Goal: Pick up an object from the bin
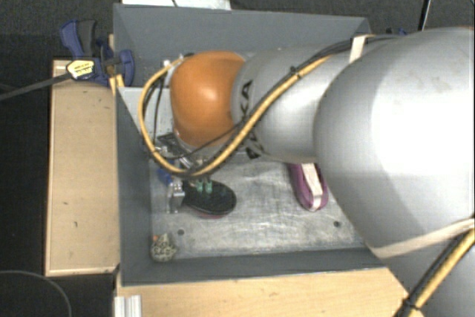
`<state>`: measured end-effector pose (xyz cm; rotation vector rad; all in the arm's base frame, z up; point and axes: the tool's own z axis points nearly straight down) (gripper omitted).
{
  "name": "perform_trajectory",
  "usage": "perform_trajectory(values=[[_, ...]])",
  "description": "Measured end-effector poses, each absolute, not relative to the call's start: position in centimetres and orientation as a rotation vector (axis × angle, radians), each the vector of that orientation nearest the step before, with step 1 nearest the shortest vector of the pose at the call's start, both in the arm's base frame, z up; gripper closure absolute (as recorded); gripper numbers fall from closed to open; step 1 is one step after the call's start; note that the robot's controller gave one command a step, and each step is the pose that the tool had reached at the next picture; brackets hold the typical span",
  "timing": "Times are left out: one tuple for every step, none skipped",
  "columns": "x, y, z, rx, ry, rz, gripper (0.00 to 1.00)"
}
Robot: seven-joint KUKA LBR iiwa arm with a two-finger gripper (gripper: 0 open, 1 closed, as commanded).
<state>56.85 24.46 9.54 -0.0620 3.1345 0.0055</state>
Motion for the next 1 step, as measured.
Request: perform_trajectory(values=[[56.78,24.40,9.24,-0.051,3.138,0.004,1.00]])
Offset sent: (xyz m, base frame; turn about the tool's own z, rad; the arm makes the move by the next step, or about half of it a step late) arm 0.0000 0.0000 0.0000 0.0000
